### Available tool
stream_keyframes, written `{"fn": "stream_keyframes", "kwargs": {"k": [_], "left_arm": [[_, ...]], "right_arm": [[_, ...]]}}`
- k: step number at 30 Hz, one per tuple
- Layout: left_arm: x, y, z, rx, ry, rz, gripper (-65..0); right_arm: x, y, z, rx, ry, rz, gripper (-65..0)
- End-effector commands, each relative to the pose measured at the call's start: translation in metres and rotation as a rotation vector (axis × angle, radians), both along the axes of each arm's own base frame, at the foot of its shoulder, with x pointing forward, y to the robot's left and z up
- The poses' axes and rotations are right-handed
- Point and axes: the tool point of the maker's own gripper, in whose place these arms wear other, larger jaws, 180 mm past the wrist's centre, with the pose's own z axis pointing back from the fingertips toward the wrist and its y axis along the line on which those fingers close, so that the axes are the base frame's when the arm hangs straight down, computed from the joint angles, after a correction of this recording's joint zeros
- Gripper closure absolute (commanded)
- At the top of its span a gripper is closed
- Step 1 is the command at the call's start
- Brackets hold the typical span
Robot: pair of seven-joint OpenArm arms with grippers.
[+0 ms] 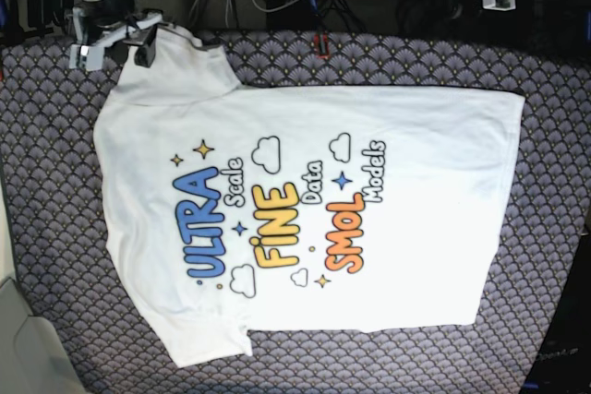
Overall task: Fold the T-shirt properly
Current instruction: 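Move the right gripper to the shirt's shoulder corner and pinch it, then move the left gripper to the other shoulder corner and pinch it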
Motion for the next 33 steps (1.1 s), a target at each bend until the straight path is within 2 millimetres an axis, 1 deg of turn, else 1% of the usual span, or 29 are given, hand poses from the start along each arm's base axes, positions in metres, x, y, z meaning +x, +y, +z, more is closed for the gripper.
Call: {"fn": "stream_keyframes", "kwargs": {"k": [1,5,10,13,16,22,25,27,29,31,33], "left_arm": [[0.001,0.0,0.007,0.003,-0.022,-0.006,-20.7],[0.001,0.0,0.007,0.003,-0.022,-0.004,-20.6],[0.002,0.001,0.007,0.005,-0.024,-0.002,-20.5],[0.002,0.001,0.007,0.006,-0.024,-0.001,-20.5],[0.002,0.001,0.008,0.006,-0.025,-0.001,-20.5],[0.001,0.001,0.007,0.006,-0.022,-0.001,-20.4],[0.0,0.001,0.007,0.006,-0.021,-0.001,-20.4],[0.0,0.001,0.007,0.007,-0.021,0.0,-20.4],[0.0,0.001,0.007,0.007,-0.021,0.0,-20.4],[0.0,0.001,0.007,0.007,-0.021,0.0,-20.4],[0.0,0.001,0.007,0.006,-0.021,0.001,-20.4]], "right_arm": [[0.001,-0.006,0.003,-0.006,-0.019,-0.013,-29.0],[-0.005,0.002,-0.007,0.025,-0.002,0.041,-29.0],[-0.016,0.0,-0.023,0.031,0.044,0.033,-29.0],[-0.014,-0.002,-0.028,0.033,0.051,0.027,-29.0],[-0.018,-0.005,-0.036,0.032,0.071,0.022,-29.0],[-0.019,0.001,-0.038,0.045,0.078,0.028,-28.9],[-0.019,0.015,-0.037,0.072,0.071,0.079,-28.6],[-0.019,0.021,-0.038,0.088,0.071,0.085,-26.4],[-0.02,0.024,-0.039,0.097,0.07,0.078,-21.7],[-0.02,0.025,-0.039,0.098,0.07,0.077,-16.0],[-0.02,0.025,-0.039,0.099,0.07,0.076,-8.6]]}}
